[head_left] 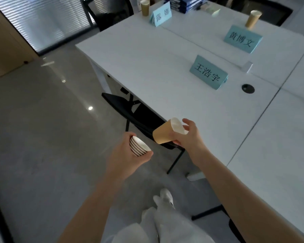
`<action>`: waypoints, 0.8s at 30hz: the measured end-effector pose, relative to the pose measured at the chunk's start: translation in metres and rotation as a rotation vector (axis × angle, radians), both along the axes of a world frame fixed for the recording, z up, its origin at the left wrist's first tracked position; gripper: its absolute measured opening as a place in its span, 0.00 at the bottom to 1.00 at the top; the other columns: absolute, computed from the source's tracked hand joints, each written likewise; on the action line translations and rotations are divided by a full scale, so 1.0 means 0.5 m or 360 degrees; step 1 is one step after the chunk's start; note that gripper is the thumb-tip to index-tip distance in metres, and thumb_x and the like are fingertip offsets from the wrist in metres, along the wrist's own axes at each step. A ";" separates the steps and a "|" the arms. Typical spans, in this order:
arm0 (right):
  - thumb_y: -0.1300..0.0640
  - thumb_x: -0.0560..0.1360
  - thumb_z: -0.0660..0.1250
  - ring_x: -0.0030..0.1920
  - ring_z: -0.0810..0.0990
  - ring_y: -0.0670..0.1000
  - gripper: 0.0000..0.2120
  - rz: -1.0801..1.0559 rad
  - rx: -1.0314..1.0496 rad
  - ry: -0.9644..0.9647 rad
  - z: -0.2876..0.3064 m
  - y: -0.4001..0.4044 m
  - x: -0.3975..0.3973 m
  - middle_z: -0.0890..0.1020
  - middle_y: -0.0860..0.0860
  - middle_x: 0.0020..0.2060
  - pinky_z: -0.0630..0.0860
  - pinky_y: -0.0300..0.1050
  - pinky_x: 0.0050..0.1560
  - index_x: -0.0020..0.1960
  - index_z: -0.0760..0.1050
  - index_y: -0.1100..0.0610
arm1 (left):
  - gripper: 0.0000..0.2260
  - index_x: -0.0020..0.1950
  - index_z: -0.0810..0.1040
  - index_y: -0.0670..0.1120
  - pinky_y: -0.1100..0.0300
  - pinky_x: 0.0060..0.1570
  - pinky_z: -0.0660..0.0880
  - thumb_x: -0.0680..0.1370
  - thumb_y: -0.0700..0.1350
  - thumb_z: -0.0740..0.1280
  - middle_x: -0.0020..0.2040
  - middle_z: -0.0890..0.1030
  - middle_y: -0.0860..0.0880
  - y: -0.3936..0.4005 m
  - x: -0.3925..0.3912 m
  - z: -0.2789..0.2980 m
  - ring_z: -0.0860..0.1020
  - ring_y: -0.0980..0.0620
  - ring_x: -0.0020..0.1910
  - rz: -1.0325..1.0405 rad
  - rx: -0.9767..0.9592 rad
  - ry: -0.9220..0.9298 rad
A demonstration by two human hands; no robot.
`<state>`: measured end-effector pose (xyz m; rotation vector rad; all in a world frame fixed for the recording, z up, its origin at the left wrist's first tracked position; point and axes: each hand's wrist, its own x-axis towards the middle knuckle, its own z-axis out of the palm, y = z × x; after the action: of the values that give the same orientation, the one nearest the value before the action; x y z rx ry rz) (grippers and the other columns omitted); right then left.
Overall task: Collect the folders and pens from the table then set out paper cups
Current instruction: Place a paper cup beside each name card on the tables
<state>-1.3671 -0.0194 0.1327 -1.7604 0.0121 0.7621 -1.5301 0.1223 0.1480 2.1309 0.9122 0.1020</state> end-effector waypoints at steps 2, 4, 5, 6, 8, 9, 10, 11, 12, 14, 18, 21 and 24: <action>0.57 0.67 0.76 0.61 0.75 0.55 0.40 -0.0015 -0.0150 -0.0097 -0.019 0.018 0.052 0.68 0.52 0.66 0.80 0.56 0.55 0.74 0.60 0.51 | 0.27 0.56 0.67 0.59 0.53 0.41 0.80 0.62 0.61 0.76 0.44 0.77 0.57 0.023 0.041 0.001 0.78 0.58 0.41 -0.0021 0.0012 -0.0003; 0.57 0.68 0.76 0.63 0.72 0.56 0.41 -0.0029 -0.0304 -0.0164 -0.037 0.041 0.121 0.64 0.53 0.67 0.77 0.57 0.60 0.75 0.59 0.52 | 0.25 0.55 0.68 0.60 0.52 0.40 0.80 0.63 0.61 0.75 0.42 0.78 0.57 0.053 0.095 0.001 0.79 0.58 0.39 -0.0035 0.0040 -0.0014; 0.57 0.68 0.76 0.62 0.72 0.55 0.41 -0.0028 -0.0365 -0.0185 -0.044 0.049 0.150 0.63 0.53 0.67 0.74 0.56 0.62 0.75 0.59 0.52 | 0.25 0.54 0.68 0.59 0.50 0.39 0.80 0.64 0.61 0.75 0.41 0.78 0.56 0.066 0.117 0.003 0.79 0.57 0.38 -0.0040 0.0033 -0.0007; 0.57 0.68 0.76 0.60 0.71 0.54 0.40 -0.0024 -0.0422 -0.0196 -0.051 0.060 0.188 0.62 0.53 0.67 0.72 0.53 0.64 0.74 0.59 0.52 | 0.24 0.54 0.68 0.59 0.49 0.38 0.80 0.65 0.60 0.75 0.40 0.78 0.55 0.082 0.147 0.001 0.79 0.57 0.37 -0.0035 0.0010 -0.0002; 0.56 0.68 0.76 0.56 0.69 0.53 0.40 -0.0015 -0.0503 -0.0218 -0.066 0.071 0.243 0.62 0.54 0.67 0.71 0.48 0.59 0.74 0.59 0.52 | 0.22 0.53 0.68 0.59 0.50 0.36 0.80 0.65 0.59 0.75 0.38 0.79 0.54 0.105 0.193 0.001 0.79 0.57 0.35 -0.0017 -0.0042 0.0013; 0.56 0.68 0.76 0.55 0.69 0.53 0.40 -0.0003 -0.0539 -0.0232 -0.075 0.078 0.272 0.61 0.54 0.66 0.70 0.47 0.56 0.73 0.58 0.52 | 0.22 0.52 0.68 0.60 0.51 0.35 0.80 0.65 0.59 0.75 0.38 0.79 0.55 0.117 0.217 0.001 0.79 0.58 0.34 0.0001 -0.0053 0.0019; 0.56 0.68 0.76 0.54 0.69 0.53 0.40 0.0014 -0.0574 -0.0244 -0.087 0.086 0.302 0.61 0.55 0.66 0.69 0.46 0.54 0.73 0.58 0.52 | 0.21 0.52 0.69 0.60 0.52 0.34 0.80 0.65 0.60 0.75 0.37 0.79 0.55 0.130 0.241 0.000 0.79 0.59 0.34 0.0020 -0.0060 0.0019; 0.56 0.69 0.75 0.53 0.68 0.53 0.39 0.0030 -0.0605 -0.0263 -0.096 0.089 0.322 0.61 0.56 0.67 0.68 0.46 0.53 0.73 0.58 0.53 | 0.21 0.52 0.69 0.60 0.54 0.34 0.80 0.66 0.60 0.75 0.37 0.79 0.55 0.138 0.258 0.001 0.79 0.59 0.34 0.0031 -0.0077 0.0018; 0.56 0.69 0.75 0.53 0.68 0.53 0.39 0.0040 -0.0633 -0.0283 -0.104 0.093 0.343 0.61 0.57 0.67 0.68 0.46 0.53 0.73 0.57 0.53 | 0.21 0.52 0.69 0.60 0.57 0.33 0.79 0.66 0.59 0.75 0.38 0.80 0.54 0.145 0.275 0.005 0.79 0.61 0.35 0.0038 -0.0102 0.0020; 0.55 0.71 0.74 0.52 0.67 0.54 0.39 0.0055 -0.0674 -0.0302 -0.122 0.102 0.385 0.61 0.58 0.67 0.69 0.47 0.50 0.74 0.56 0.53 | 0.20 0.53 0.70 0.58 0.63 0.30 0.77 0.67 0.57 0.76 0.38 0.80 0.54 0.163 0.308 0.005 0.79 0.64 0.37 0.0062 -0.0145 0.0028; 0.56 0.71 0.73 0.55 0.69 0.57 0.38 0.0075 -0.0713 -0.0283 -0.142 0.117 0.448 0.61 0.58 0.66 0.69 0.47 0.49 0.74 0.55 0.53 | 0.20 0.53 0.71 0.57 0.61 0.33 0.79 0.67 0.57 0.76 0.39 0.81 0.58 0.197 0.357 -0.001 0.80 0.63 0.37 0.0116 -0.0196 0.0026; 0.56 0.71 0.73 0.60 0.69 0.60 0.40 0.0069 -0.0731 -0.0286 -0.151 0.129 0.468 0.61 0.58 0.67 0.72 0.52 0.50 0.75 0.52 0.51 | 0.21 0.53 0.70 0.58 0.56 0.36 0.81 0.66 0.59 0.76 0.39 0.80 0.55 0.216 0.382 -0.001 0.79 0.64 0.36 0.0137 -0.0161 0.0087; 0.56 0.70 0.74 0.66 0.67 0.64 0.45 0.0133 -0.0780 -0.0292 -0.155 0.134 0.473 0.61 0.60 0.69 0.70 0.60 0.61 0.76 0.48 0.50 | 0.22 0.53 0.70 0.59 0.55 0.37 0.81 0.66 0.60 0.75 0.39 0.80 0.56 0.232 0.405 0.001 0.79 0.63 0.35 0.0140 -0.0158 0.0103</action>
<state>-1.1306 0.0478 0.0554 -2.3050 0.0017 0.6914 -1.3277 0.2384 0.1485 2.0128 1.0277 0.0317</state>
